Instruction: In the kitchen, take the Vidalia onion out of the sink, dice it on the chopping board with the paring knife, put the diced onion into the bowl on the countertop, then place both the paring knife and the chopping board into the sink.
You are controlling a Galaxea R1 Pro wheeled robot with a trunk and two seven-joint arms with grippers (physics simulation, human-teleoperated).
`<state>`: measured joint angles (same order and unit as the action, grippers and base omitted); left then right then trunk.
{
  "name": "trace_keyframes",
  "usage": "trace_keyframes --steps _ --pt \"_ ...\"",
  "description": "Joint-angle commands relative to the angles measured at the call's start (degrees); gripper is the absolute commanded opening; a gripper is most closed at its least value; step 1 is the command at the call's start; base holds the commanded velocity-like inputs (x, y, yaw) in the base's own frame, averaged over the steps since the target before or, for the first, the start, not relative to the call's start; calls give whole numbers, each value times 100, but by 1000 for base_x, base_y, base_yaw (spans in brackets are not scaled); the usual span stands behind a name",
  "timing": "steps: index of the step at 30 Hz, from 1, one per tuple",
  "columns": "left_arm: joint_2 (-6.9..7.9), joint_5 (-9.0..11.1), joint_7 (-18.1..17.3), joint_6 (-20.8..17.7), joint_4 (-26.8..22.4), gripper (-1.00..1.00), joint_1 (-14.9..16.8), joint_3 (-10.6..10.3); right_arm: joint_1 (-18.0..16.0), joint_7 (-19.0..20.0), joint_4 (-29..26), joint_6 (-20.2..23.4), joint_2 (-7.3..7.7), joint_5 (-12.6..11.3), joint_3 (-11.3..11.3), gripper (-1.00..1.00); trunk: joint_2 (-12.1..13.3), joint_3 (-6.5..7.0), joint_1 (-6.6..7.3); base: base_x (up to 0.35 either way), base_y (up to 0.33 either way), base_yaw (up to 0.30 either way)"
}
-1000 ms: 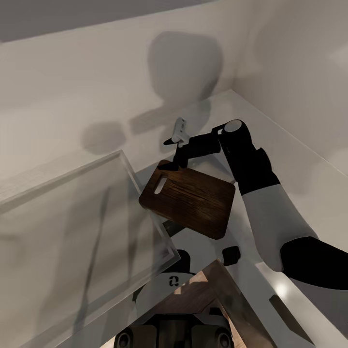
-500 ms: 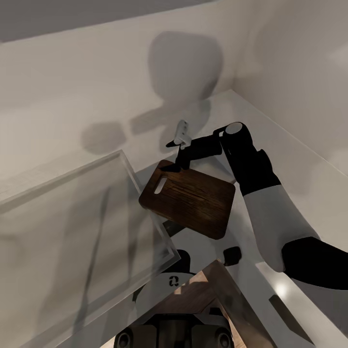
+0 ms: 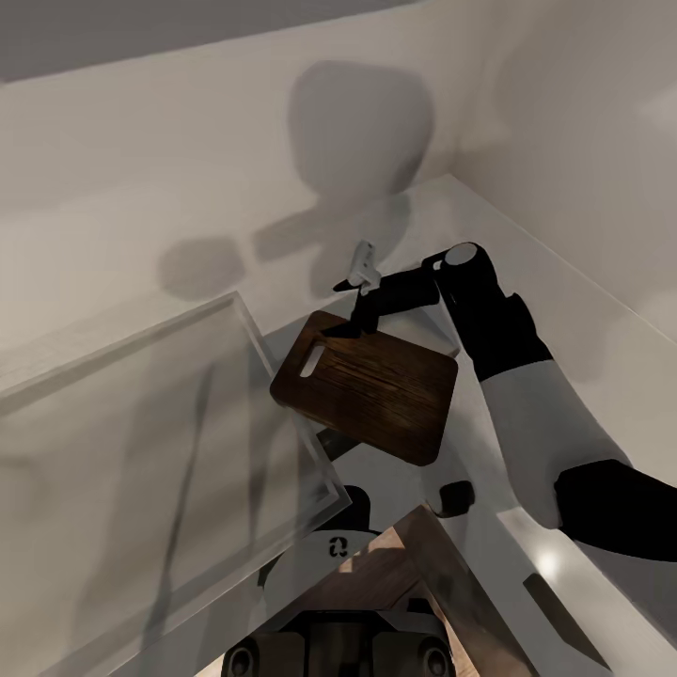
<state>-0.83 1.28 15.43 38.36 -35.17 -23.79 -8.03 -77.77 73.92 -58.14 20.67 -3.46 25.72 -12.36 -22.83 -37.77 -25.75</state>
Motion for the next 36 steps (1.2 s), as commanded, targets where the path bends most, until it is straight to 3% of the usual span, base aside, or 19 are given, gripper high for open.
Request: trace_keyframes --steps 1,17,36 --pt "4 12 39 5 -7 100 -2 -29 -3 27 -5 60 1 21 4 100 -9 -7 -4 0 0 0" --pt "4 12 39 5 -8 100 -2 -30 -2 42 -4 81 44 22 5 100 -9 -11 -4 0 0 0" --pt "4 12 39 5 -8 100 -2 -32 -2 44 -4 86 109 25 5 100 -9 -162 -4 0 0 0"
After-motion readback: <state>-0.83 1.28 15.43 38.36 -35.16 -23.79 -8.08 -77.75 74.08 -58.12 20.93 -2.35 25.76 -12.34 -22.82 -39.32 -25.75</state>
